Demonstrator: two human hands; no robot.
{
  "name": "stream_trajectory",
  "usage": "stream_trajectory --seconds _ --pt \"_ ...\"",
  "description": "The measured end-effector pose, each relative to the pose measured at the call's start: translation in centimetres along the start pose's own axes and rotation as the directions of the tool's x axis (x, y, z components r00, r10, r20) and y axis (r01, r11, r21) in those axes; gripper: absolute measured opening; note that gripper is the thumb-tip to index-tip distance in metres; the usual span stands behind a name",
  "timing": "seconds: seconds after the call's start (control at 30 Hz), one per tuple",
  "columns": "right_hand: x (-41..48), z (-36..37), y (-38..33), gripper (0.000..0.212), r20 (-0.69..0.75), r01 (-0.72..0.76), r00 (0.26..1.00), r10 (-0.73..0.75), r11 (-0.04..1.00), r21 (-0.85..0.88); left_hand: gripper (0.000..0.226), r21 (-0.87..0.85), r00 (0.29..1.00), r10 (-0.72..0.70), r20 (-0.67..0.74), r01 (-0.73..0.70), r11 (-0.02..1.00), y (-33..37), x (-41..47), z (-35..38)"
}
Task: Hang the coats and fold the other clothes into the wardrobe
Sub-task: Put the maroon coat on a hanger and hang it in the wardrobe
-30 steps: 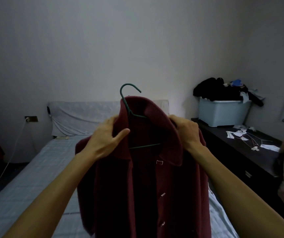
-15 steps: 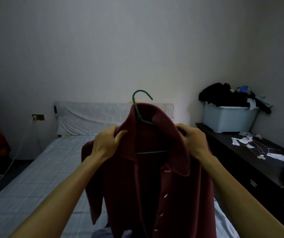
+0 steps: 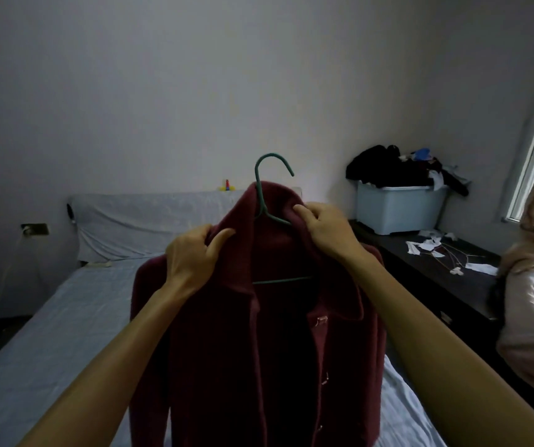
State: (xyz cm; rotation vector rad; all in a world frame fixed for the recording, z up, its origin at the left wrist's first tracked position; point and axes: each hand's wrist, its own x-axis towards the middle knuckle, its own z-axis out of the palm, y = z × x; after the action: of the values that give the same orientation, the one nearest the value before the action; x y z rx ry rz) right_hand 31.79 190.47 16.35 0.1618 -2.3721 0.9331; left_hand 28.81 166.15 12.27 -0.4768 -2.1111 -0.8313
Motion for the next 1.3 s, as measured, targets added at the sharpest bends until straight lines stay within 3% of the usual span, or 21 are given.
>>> stream_trajectory --seconds 0.07,0.13,0.23,0.3,0.47,0.8,1.03,1.3 --pt "0.6 0.2 0.3 0.045 0.050 -0.116 0.992 0.116 0.993 0.002 0.057 0.016 1.000 0.004 -0.017 -0.004 1.000 -0.1 -0.4 -0.3" --pt "0.4 0.3 0.5 0.028 0.051 -0.131 0.990 0.134 0.989 -0.065 0.061 0.035 1.000 -0.012 -0.027 0.013 0.999 -0.4 -0.9 -0.5" --pt "-0.8 0.3 -0.1 0.028 -0.165 0.023 0.985 -0.047 0.989 -0.143 0.063 0.028 0.998 -0.055 -0.006 0.055 0.998 -0.6 -1.6 -0.5" --pt "-1.5 0.5 -0.2 0.022 -0.203 0.087 0.972 -0.119 0.983 -0.163 0.062 0.026 0.996 -0.085 0.013 0.084 0.996 -0.4 -1.7 -0.5" --pt "-3.8 -1.3 -0.2 0.025 -0.278 0.122 0.943 -0.184 0.966 -0.226 0.044 0.021 0.995 -0.082 0.056 0.081 0.996 2.3 -2.0 -0.5" --pt "-12.8 -7.5 1.8 0.033 -0.404 0.073 0.853 -0.330 0.843 -0.533 0.056 -0.054 0.988 0.142 0.055 -0.139 0.989 9.4 -3.9 2.4" --pt "-19.9 -13.8 3.2 0.035 -0.405 -0.010 0.852 -0.332 0.763 -0.646 0.041 -0.171 0.983 0.137 0.124 -0.115 0.978 18.9 -6.4 2.3" --pt "-30.1 -25.5 4.5 0.034 -0.417 -0.106 0.873 -0.251 0.739 -0.665 0.046 -0.254 0.972 0.165 0.168 -0.119 0.960 33.3 -12.2 2.8"
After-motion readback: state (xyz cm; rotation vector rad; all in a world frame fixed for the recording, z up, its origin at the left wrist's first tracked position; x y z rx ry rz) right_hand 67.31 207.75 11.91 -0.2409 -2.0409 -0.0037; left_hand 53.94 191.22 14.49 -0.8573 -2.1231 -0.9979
